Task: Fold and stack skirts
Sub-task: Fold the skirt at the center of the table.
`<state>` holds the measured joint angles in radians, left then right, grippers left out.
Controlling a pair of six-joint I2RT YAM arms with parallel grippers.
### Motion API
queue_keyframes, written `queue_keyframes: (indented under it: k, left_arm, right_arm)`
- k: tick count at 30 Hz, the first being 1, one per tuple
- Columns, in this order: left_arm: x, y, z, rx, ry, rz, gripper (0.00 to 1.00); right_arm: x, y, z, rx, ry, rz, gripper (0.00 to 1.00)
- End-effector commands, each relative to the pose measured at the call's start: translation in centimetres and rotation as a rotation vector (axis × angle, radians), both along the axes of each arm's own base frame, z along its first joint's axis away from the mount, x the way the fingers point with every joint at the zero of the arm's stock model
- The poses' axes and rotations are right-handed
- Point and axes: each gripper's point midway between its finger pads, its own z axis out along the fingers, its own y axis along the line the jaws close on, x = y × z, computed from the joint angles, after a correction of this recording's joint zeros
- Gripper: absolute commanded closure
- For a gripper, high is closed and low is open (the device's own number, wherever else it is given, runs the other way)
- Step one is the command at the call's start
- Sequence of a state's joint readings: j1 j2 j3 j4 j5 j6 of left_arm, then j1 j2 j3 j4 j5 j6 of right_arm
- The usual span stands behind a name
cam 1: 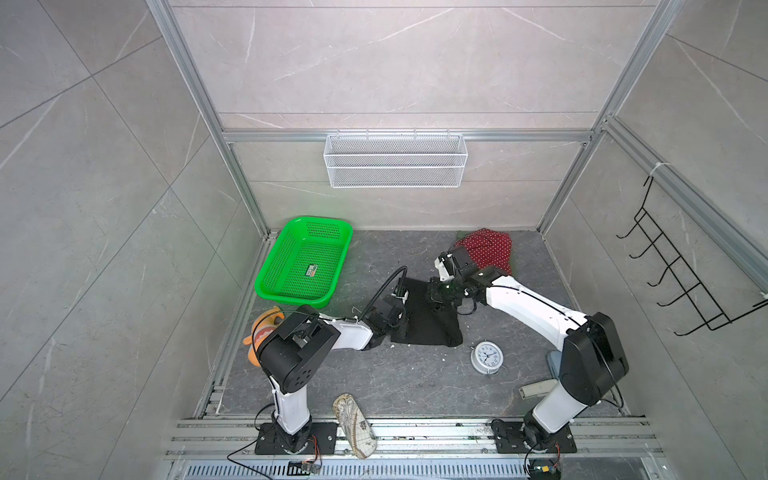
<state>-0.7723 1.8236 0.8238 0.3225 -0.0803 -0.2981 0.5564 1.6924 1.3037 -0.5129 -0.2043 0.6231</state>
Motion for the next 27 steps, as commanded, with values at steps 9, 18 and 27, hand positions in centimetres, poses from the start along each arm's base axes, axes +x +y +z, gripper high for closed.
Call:
queue_keyframes:
  k: [9,18,27]
  left_arm:
    - [-0.8,-0.3,-0.5,-0.019,0.025,-0.027,1.0]
    - [-0.8,-0.1,2.8,-0.034,-0.046,-0.054,1.0]
    - [-1.2,2.2,6.9,-0.021,-0.146,-0.024,1.0]
  right_arm:
    - [2.4,4.3,-2.9,0.027,0.012,0.013,1.0]
    - [2.4,4.6,-6.6,-0.026,0.066,0.03,0.98]
    - [2.3,5.3,-6.5,-0.012,0.072,0.07,0.7]
